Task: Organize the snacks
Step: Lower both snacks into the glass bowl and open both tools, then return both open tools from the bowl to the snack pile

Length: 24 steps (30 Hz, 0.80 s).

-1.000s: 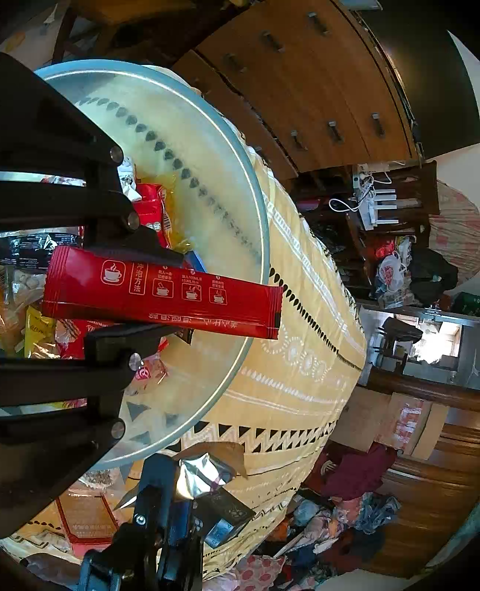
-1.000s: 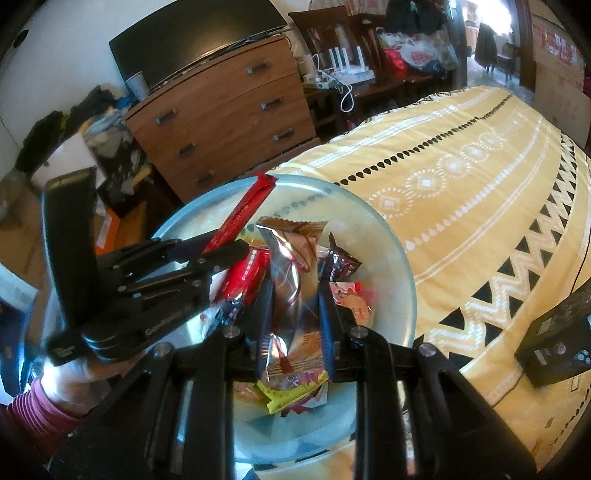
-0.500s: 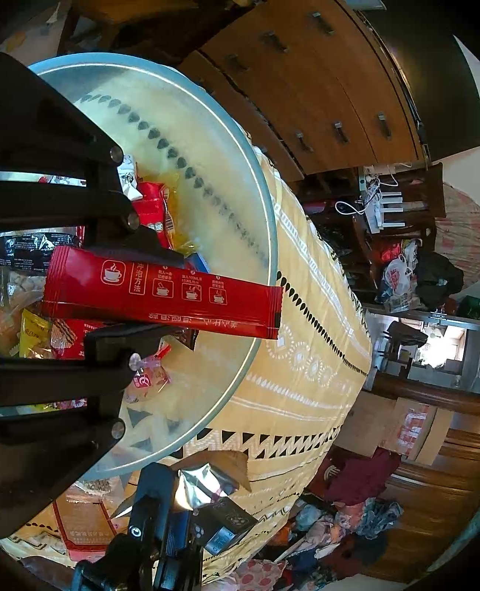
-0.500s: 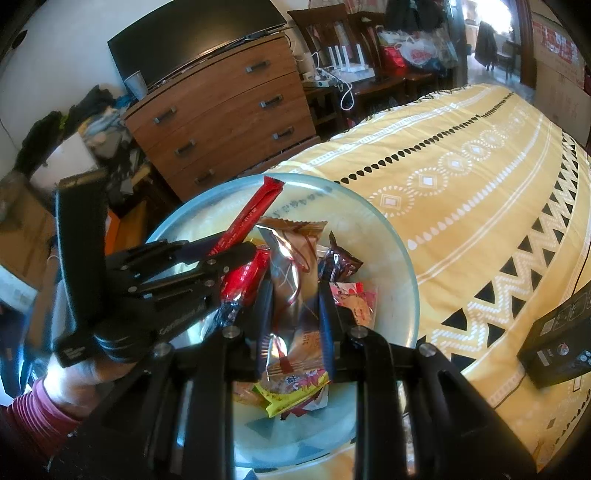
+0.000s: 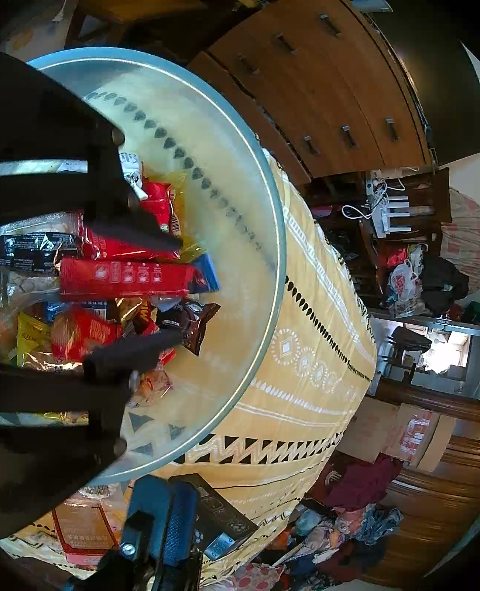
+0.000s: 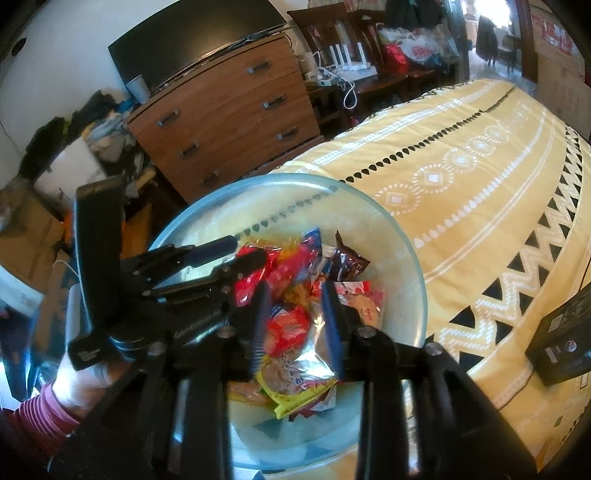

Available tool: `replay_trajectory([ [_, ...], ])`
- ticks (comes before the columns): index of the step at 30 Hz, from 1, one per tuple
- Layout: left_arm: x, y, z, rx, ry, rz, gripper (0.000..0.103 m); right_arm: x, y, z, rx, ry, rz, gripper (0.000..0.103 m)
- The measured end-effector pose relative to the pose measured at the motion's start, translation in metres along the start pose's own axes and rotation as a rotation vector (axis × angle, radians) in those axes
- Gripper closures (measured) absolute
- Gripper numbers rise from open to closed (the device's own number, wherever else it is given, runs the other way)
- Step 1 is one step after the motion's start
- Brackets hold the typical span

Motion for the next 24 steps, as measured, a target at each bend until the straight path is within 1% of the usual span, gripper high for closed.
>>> replay_trajectory([
  [1, 0.0, 0.001, 0.0, -0.003, 0.0, 0.005, 0.047, 0.0, 0.001, 0.0, -0.002, 0.001, 0.001, 0.05],
  [2, 0.001, 0.001, 0.0, -0.003, 0.002, 0.007, 0.046, 0.001, 0.002, -0.001, -0.006, 0.002, 0.0, 0.046],
  [3, 0.002, 0.001, 0.0, -0.004, 0.005, 0.009, 0.045, 0.001, 0.003, -0.001, -0.012, 0.004, -0.003, 0.037],
  [4, 0.002, 0.002, 0.0, -0.005, 0.009, 0.011, 0.04, 0.003, 0.006, -0.001, -0.022, 0.011, -0.007, 0.031],
  [5, 0.003, 0.003, 0.0, -0.01, 0.015, 0.018, 0.035, 0.005, 0.009, -0.001, -0.033, 0.02, -0.013, 0.029],
  [8, 0.005, 0.009, 0.002, -0.024, 0.021, 0.029, 0.029, 0.012, 0.021, -0.001, -0.065, 0.053, -0.026, 0.026],
  [10, 0.003, 0.014, 0.003, -0.034, 0.02, 0.029, 0.028, 0.018, 0.033, -0.002, -0.094, 0.08, -0.03, 0.024],
  [12, 0.003, 0.021, 0.002, -0.044, 0.02, 0.026, 0.028, 0.023, 0.047, -0.005, -0.132, 0.103, -0.031, 0.024],
  [15, 0.0, 0.041, 0.002, -0.089, 0.027, 0.024, 0.028, 0.029, 0.08, -0.016, -0.214, 0.13, -0.036, 0.023],
  [17, -0.009, 0.057, 0.001, -0.126, 0.015, 0.017, 0.028, 0.028, 0.109, -0.03, -0.284, 0.132, -0.031, 0.018],
  [20, -0.036, 0.087, -0.004, -0.179, -0.036, -0.005, 0.028, 0.022, 0.148, -0.06, -0.372, 0.139, -0.058, 0.014],
  [22, -0.058, 0.103, -0.007, -0.207, -0.075, -0.029, 0.028, 0.009, 0.174, -0.087, -0.42, 0.137, -0.114, 0.011],
  [24, -0.091, 0.124, -0.015, -0.245, -0.133, -0.068, 0.028, -0.008, 0.194, -0.113, -0.447, 0.115, -0.164, 0.011],
])
Point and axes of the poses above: each gripper's, at about its wrist camera, not at the fingertips, and y roughly against the way its jaws point, x to its left, z to its top, the point moved 9 cm from there along -y, roughly the way its jaws point, and after that the axes turned 7 degrees about -y, right-handed, at the moved point
